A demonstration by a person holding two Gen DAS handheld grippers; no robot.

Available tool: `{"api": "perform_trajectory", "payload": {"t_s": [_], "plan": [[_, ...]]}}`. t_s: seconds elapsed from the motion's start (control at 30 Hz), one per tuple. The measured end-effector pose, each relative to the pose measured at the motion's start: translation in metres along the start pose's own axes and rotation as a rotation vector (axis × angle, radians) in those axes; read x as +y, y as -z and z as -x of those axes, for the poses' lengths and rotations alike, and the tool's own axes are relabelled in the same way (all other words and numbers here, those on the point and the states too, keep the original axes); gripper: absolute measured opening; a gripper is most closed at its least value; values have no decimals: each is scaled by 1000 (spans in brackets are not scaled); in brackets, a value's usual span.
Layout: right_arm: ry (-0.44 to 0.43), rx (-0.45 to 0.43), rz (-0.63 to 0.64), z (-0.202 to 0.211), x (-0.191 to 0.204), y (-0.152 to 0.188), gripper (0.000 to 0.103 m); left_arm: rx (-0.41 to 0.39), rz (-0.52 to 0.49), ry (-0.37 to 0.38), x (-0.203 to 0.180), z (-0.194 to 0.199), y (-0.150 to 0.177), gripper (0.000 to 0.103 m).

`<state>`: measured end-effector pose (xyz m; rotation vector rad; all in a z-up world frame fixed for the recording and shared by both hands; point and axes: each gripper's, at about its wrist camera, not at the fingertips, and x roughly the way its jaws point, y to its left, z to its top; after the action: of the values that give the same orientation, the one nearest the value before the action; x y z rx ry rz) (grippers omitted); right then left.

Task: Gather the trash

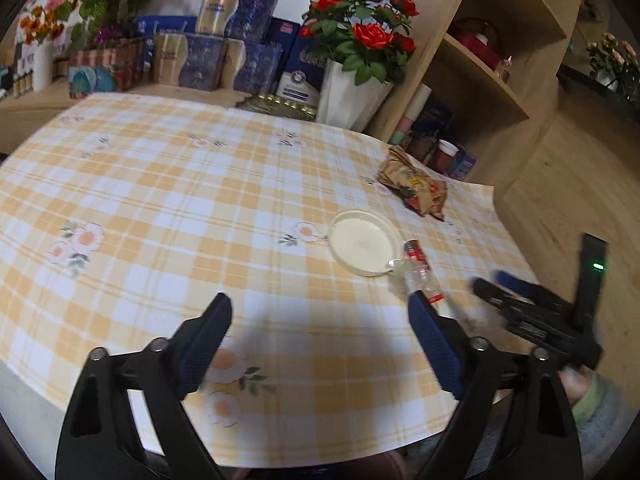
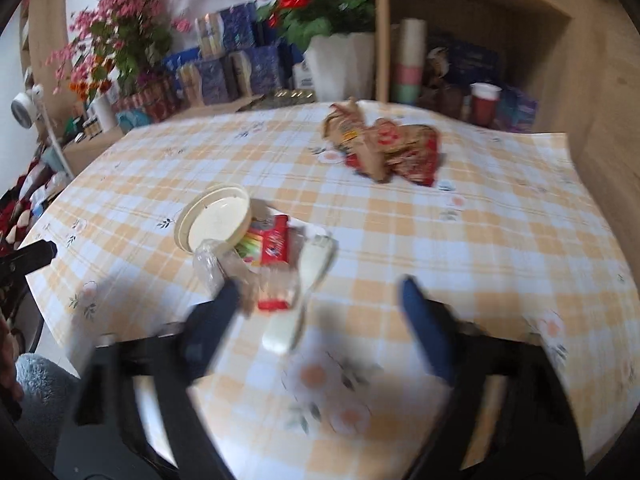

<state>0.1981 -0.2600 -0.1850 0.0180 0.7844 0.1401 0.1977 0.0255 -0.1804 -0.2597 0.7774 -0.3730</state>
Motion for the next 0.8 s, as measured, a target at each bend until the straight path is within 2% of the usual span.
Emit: {"api": "perform_trajectory", "payload": {"t_s": [0.03, 0.1, 0.17, 0.2, 0.23, 0.33, 0.57, 0.7, 0.8], "plan": [[-13, 13, 1, -7, 2, -3, 57, 1, -2, 16, -3, -3, -1, 75], [-57, 30, 0, -21, 7, -11, 50, 1, -16, 40, -11, -10, -1, 61], [-79, 58, -4, -34, 12, -16, 43, 15, -14, 67, -17, -16, 0, 52], [-86, 73, -6, -40, 13, -17, 34, 25, -2, 85, -18, -19, 0, 49], [-94, 90, -12, -46, 14, -17, 29, 35, 14, 107, -19, -23, 1, 48], [-105, 141, -35, -62, 16, -15, 27, 51, 11, 123, -24, -30, 0, 46], [-116, 149, -66, -70, 16, -10, 26, 104, 24, 164, -31, -43, 5, 46], [-145, 94, -151, -52, 1, -4, 25, 128, 67, 206, -35, -56, 11, 46], [-115, 31, -213, -23, -14, 13, 25, 137, 19, 202, -51, -65, 16, 46]]}}
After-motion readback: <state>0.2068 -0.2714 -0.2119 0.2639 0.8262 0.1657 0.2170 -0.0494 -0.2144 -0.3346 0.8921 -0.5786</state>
